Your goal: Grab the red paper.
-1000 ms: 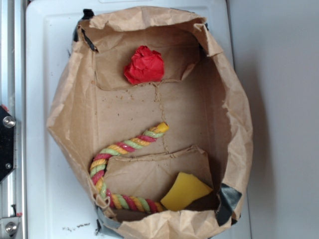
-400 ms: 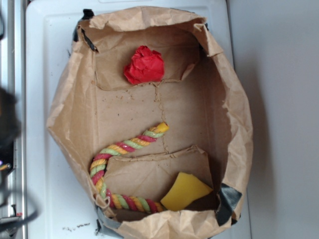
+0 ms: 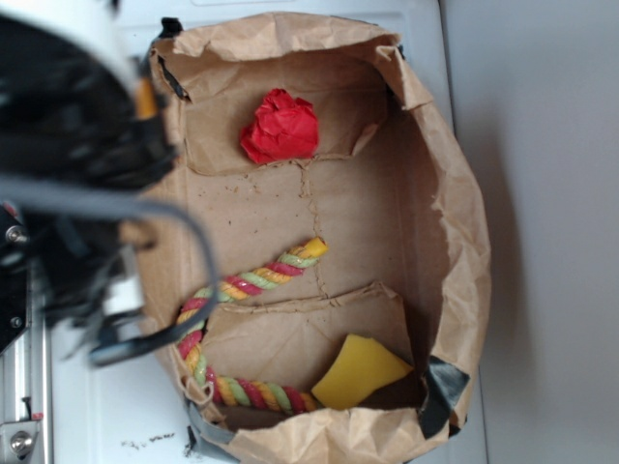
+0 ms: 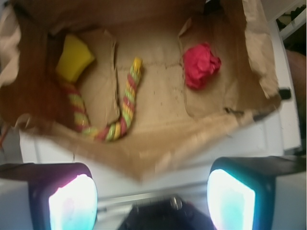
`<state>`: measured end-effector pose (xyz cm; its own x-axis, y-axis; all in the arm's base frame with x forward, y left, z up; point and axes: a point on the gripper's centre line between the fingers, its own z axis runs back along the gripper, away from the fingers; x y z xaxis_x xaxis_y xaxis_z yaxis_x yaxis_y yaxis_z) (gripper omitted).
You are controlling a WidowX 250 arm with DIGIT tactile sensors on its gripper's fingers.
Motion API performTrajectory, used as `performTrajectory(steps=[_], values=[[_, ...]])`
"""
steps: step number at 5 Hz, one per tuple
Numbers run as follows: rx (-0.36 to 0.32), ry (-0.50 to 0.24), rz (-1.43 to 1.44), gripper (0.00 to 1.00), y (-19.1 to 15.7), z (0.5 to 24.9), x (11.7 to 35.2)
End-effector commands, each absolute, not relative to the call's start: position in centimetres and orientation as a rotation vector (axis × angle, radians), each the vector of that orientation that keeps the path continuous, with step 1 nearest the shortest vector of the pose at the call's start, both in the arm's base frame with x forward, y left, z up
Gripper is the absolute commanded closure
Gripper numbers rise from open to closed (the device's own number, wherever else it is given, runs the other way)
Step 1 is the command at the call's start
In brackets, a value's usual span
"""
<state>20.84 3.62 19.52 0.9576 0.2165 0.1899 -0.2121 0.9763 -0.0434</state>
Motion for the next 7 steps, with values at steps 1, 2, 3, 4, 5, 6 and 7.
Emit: performTrajectory(steps=[1, 2, 3, 4, 5, 6, 7], values=[[-0.021, -0.236, 0.304, 0.0, 5.0, 18.4, 23.9], [-0.038, -0.23, 0.373, 0.0, 6.2, 17.1, 24.7], [-0.023, -0.249, 0.444, 0.0, 7.0, 16.0, 25.0], [-0.014, -0.232, 0.477, 0.0, 7.8, 14.1, 26.1], [0.003, -0.213, 0.493, 0.0, 8.3, 12.9, 27.3], [0.028, -0.192, 0.518, 0.0, 9.3, 11.6, 28.1], [0.053, -0.188, 0.542, 0.0, 11.0, 10.5, 28.3]])
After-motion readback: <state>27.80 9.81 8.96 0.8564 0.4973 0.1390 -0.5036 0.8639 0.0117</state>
